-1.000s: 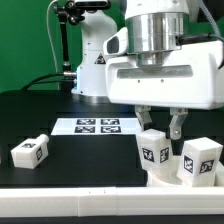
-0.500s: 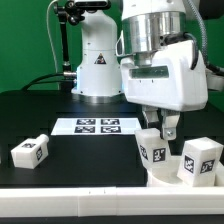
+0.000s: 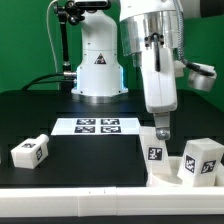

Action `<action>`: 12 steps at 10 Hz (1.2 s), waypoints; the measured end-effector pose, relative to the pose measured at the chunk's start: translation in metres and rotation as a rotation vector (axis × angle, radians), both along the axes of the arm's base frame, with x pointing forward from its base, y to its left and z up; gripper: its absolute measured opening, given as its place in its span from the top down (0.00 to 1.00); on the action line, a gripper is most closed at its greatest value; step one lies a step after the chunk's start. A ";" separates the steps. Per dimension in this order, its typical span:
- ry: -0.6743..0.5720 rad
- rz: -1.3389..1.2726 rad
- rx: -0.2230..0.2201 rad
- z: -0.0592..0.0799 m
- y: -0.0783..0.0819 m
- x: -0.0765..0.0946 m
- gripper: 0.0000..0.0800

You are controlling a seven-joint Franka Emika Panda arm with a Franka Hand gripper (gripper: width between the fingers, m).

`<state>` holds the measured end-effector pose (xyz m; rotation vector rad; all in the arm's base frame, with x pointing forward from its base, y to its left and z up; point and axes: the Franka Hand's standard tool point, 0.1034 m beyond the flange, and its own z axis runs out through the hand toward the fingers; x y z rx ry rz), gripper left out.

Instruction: Assemble stool

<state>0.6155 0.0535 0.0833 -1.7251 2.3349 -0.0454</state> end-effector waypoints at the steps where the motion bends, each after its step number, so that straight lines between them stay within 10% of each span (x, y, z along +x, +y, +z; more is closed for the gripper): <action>1: 0.013 -0.084 0.023 -0.001 -0.001 -0.002 0.57; 9: 0.059 -0.471 0.158 -0.006 0.005 -0.012 0.57; 11: 0.058 -0.436 0.152 -0.005 0.005 -0.012 0.51; 12: 0.055 -0.399 0.151 0.000 0.004 -0.012 0.29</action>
Offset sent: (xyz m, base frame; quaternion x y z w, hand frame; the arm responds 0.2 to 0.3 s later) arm -0.0109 -0.0088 -0.0019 0.0084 0.0017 0.2889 0.9573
